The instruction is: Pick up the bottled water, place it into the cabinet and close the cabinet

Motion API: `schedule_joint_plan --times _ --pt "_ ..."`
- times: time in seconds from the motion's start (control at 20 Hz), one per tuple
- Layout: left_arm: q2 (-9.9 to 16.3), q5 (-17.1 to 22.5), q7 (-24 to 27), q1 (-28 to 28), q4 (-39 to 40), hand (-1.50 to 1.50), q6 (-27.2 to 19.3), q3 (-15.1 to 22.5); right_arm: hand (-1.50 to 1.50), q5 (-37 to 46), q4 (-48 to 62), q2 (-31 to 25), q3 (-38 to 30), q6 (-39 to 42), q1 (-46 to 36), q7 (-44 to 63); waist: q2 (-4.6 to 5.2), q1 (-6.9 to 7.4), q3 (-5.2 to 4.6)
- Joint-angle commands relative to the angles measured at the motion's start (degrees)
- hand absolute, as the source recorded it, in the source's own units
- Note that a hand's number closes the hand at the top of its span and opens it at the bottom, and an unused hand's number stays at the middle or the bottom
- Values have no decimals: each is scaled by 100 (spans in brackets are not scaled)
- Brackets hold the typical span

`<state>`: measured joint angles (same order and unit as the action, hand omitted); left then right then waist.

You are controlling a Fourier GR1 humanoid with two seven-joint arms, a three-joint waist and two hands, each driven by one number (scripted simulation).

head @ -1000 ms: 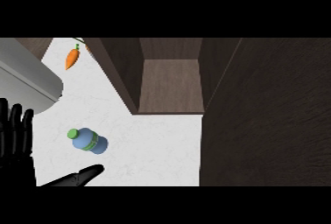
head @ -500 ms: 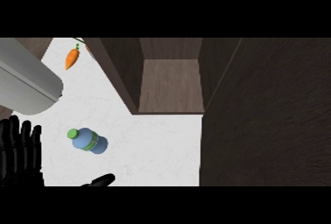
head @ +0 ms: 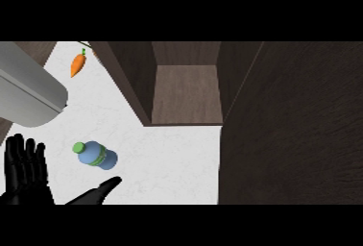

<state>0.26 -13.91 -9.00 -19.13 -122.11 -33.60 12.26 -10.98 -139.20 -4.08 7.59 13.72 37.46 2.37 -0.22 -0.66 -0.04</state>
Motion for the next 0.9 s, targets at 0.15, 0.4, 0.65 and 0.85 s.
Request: schedule_joint_plan --times 0.15,0.4,0.65,0.85 --pt "68 854 928 92 1075 -150 232 -622 -150 -232 -987 -168 -87 209 819 -9 4 -12 -3" --pt "-23 1521 1677 383 2138 -150 408 -1050 -150 51 -1265 -82 290 253 1217 -168 -1 -84 -13" --pt "-23 2201 2726 422 3159 -150 619 -1350 -150 -114 -862 -81 158 354 1185 -491 9 -6 -7" --pt "-25 2440 3405 815 3967 -150 681 -1687 -150 -64 -1029 -223 50 454 1480 -619 11 -27 -6"
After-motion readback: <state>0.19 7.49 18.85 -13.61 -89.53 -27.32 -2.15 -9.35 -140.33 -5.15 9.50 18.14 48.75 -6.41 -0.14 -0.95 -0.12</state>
